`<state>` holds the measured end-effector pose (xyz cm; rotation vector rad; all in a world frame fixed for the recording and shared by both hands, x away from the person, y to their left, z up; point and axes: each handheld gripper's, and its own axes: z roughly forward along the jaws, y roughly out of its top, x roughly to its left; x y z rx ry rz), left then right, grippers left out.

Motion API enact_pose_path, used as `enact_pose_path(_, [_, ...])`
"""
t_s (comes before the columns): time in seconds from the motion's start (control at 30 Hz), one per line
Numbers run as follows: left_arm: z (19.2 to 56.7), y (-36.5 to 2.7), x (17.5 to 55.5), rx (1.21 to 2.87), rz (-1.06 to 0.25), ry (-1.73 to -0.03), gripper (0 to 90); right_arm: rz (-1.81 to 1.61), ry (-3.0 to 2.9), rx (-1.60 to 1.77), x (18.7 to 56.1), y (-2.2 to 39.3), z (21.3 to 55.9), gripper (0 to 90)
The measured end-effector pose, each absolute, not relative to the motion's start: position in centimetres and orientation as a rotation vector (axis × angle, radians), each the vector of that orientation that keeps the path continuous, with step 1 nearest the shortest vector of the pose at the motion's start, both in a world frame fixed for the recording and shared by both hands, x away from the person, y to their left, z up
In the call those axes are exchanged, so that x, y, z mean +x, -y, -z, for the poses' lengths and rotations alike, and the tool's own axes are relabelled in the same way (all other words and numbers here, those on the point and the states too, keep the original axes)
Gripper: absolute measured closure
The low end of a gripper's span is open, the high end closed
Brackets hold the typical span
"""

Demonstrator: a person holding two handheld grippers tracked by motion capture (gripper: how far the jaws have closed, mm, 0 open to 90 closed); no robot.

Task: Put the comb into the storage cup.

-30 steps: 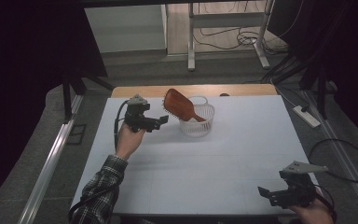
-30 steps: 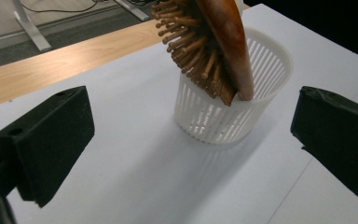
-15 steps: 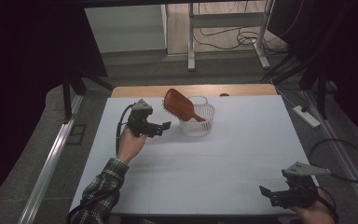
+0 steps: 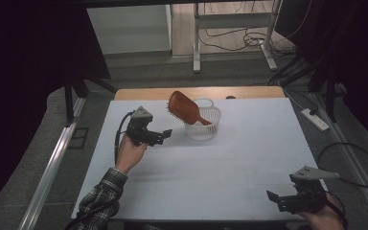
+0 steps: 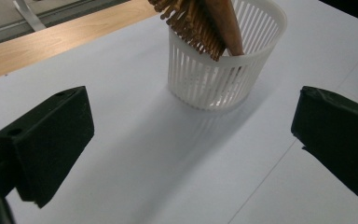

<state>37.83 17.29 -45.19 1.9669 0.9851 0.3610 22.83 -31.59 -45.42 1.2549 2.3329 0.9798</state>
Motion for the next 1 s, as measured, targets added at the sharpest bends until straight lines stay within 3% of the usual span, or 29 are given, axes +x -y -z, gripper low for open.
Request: enact_pose_path(1.0, [44.9, -18.7, 34.3, 1.992, -0.379, -0.972, 0.0, -0.963, -2.338, 1.254, 22.9, 31.5, 45.5, 0.0])
